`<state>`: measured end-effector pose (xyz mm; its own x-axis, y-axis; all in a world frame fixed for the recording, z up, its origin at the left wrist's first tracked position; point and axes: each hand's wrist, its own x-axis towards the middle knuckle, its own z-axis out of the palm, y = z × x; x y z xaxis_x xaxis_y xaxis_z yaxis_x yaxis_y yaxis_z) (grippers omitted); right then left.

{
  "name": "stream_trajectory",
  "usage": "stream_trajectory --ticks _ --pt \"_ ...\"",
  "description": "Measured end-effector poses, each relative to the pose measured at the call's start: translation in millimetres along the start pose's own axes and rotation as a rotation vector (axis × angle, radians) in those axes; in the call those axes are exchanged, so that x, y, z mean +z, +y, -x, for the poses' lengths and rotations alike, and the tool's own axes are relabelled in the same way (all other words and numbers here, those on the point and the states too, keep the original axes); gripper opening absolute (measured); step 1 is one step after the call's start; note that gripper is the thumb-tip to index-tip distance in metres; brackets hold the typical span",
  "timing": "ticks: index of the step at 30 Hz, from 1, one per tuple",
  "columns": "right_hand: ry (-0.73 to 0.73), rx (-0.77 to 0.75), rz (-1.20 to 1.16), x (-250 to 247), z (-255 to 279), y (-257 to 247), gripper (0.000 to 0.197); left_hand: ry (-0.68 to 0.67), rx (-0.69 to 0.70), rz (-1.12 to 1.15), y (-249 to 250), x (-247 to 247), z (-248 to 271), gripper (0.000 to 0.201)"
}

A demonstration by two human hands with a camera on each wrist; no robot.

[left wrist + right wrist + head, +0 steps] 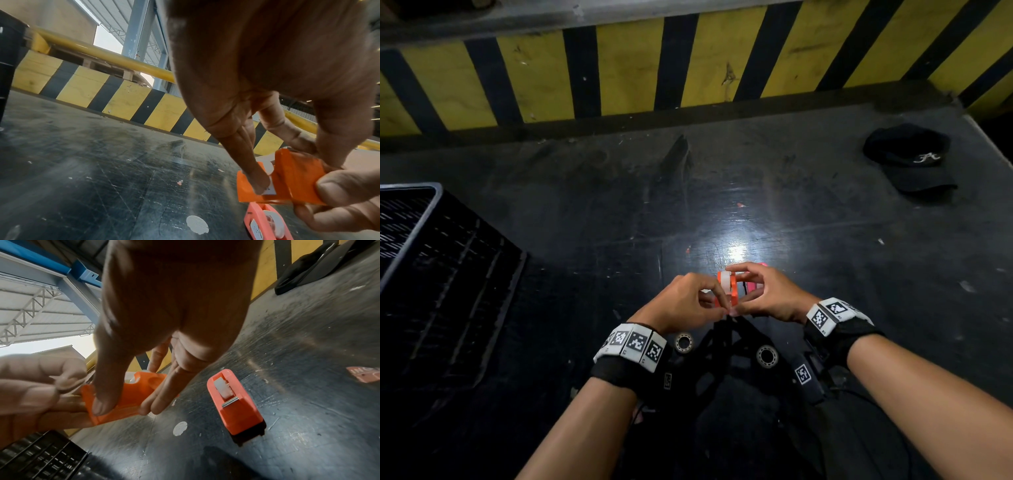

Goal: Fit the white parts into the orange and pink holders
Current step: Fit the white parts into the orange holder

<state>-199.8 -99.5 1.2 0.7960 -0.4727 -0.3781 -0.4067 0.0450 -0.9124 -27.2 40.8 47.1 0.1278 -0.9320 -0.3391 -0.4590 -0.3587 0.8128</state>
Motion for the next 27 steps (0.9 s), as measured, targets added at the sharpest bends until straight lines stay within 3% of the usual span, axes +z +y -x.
stream_trajectory --ticks 4,10,19,27 --pt "0.004 -0.004 0.002 -3 0 -2 0.088 0.004 0.023 0.115 1 1 5 0.026" --pt "0.007 0.001 -0.001 -5 1 -5 0.091 0.162 -0.016 0.097 -3 7 -8 0.042" --pt "-0.045 0.009 0.035 -6 8 -12 0.095 0.115 -0.034 0.095 -8 10 -11 0.097" --pt "-0.083 0.023 0.037 -1 4 -4 0.098 0.046 -0.021 0.011 -20 11 -16 0.111"
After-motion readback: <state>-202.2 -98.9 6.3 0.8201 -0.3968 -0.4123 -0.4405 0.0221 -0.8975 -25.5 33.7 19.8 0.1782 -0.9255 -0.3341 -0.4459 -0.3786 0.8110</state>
